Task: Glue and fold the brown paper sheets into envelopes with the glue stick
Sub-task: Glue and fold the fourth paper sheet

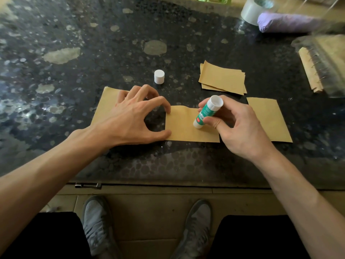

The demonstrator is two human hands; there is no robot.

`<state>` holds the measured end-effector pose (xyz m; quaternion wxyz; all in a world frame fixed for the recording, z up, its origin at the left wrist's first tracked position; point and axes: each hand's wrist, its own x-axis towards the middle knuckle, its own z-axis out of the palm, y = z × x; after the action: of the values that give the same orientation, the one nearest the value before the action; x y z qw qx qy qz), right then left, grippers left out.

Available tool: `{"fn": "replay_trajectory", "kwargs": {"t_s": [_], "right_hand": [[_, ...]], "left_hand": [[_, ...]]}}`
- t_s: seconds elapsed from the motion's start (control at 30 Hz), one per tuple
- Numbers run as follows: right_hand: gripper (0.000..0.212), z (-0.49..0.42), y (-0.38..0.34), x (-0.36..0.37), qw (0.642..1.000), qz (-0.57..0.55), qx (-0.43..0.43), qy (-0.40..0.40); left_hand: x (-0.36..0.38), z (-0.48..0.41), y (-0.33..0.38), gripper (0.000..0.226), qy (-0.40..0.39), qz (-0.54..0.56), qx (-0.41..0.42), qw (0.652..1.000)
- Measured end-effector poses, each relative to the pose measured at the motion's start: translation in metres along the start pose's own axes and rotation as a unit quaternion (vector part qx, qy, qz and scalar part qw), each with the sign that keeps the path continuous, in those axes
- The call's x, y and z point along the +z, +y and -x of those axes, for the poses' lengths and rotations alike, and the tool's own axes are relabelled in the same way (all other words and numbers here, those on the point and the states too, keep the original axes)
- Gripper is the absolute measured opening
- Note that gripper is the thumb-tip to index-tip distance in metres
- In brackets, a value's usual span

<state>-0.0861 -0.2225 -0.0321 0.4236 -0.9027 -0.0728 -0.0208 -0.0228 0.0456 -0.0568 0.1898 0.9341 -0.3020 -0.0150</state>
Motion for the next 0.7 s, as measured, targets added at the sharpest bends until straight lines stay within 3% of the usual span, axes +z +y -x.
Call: {"fn": "replay_trajectory", "kwargs": {"t_s": [0.33, 0.5, 0.7], "right_hand": [[0.032, -0.0017, -0.0001, -0.0013, 1.000, 0.011, -0.011, -0.021], [0.043, 0.0024, -0.0008, 0.0041, 0.998, 0.046, 0.000, 0.033], [0.023, 0.0017, -0.0013, -0.0001, 0.982, -0.075, 0.011, 0.170]], "left_hand": [[0.0011, 0.0002, 0.0017, 0.056, -0.006, 0.018, 0.010, 1.000], [0.0011, -0.0006, -0.0002, 0.054, -0.010, 0.010, 0.009, 1.000], [0.0006, 0.0001, -0.0004, 0.055, -0.012, 0.005, 0.007, 1.000]]}}
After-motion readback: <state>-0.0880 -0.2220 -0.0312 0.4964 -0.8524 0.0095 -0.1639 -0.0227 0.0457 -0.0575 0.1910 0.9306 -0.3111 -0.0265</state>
